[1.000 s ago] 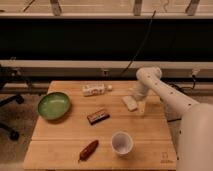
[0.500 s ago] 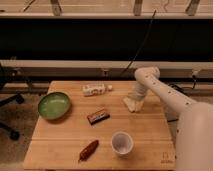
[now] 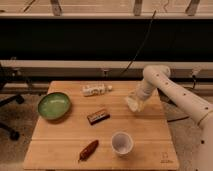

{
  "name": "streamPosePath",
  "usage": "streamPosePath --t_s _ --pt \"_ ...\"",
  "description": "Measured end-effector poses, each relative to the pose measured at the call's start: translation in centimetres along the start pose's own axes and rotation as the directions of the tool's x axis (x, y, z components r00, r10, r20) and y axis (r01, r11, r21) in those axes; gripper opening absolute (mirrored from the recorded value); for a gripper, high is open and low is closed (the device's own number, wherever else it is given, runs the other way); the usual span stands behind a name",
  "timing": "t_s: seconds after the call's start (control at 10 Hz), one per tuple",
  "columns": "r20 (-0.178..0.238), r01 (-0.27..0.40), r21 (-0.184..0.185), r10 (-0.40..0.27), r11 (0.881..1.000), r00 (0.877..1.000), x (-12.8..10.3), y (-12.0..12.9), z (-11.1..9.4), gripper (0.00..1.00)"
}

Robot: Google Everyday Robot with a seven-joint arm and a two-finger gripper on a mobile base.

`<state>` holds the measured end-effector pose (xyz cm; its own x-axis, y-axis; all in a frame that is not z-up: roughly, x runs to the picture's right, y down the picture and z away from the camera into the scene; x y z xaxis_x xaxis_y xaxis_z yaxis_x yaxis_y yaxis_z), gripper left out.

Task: Place the white sponge in the ceramic cup

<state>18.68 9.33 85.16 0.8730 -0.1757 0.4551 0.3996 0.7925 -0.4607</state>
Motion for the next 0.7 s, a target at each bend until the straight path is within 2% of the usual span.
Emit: streamPosePath --t_s 0.4,0.7 --pt "0.061 0.103 0.048 -0.106 0.994 0.993 -4.7 3.6 -3.8 0.0" --pt "0.052 0.181 0.062 -0.184 0.982 0.982 -8.0 5.7 -5.5 0.0"
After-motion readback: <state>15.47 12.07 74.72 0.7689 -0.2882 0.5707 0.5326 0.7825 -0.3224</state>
